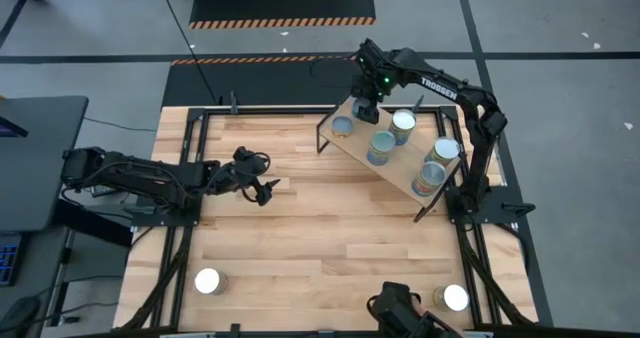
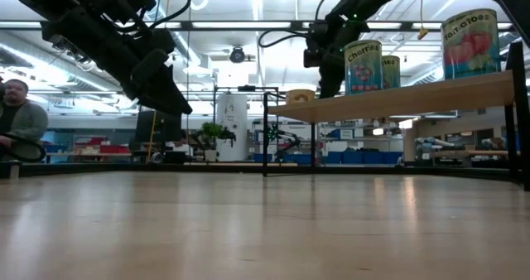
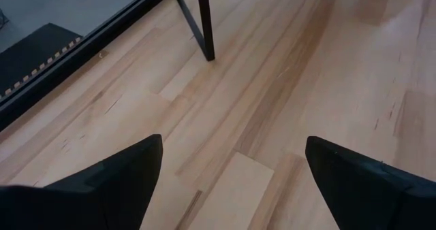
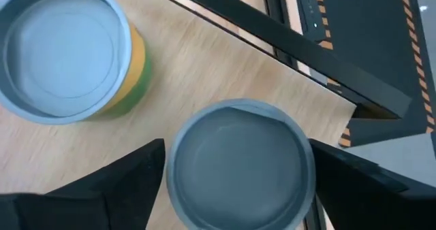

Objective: Pick and place cans onto a shelf
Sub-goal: Put the canned tuna on the shelf, then adjust the canned cherries on the shelf

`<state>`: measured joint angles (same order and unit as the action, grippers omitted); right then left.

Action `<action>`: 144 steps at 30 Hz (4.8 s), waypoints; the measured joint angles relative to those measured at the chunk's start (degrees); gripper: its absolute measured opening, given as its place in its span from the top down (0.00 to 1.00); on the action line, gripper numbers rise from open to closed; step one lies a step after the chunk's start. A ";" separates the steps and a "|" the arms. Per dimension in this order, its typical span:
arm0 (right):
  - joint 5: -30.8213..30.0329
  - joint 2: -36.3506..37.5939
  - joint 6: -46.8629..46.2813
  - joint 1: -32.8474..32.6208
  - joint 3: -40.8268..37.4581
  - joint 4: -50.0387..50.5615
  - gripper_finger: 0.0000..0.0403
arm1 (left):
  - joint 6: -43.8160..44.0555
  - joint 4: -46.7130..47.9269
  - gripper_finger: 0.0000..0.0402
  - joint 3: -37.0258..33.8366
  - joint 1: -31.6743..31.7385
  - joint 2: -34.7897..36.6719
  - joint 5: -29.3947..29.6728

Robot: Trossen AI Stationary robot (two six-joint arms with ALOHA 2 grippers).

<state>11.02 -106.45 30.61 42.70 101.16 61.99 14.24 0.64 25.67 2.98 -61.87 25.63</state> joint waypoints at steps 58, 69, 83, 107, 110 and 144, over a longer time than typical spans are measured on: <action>-20.20 34.31 -18.36 -14.36 -19.99 14.12 0.07 | -8.98 -43.83 0.11 6.49 -6.27 -21.34 -9.93; -19.14 34.92 -12.46 -10.75 -19.62 14.70 0.07 | -10.42 -38.36 0.13 21.43 -5.07 -33.50 -4.94; -20.01 39.03 -7.95 -5.60 -19.51 17.48 0.07 | -13.42 -37.23 0.13 38.11 -1.74 -45.72 -2.18; -13.77 29.85 -1.93 -6.61 -19.54 10.39 0.07 | -11.06 -44.19 0.13 44.94 0.72 -55.36 0.28; -13.74 29.85 -1.55 -7.18 -19.54 9.59 0.07 | -11.06 -44.14 0.13 44.94 0.76 -55.36 0.68; -19.82 39.40 -7.52 -4.82 -19.48 11.83 0.07 | -9.18 -43.47 0.13 22.57 -2.85 -37.97 0.01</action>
<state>-8.80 -67.05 23.09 37.88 81.68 73.83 5.06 -42.83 48.24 0.14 -99.83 25.64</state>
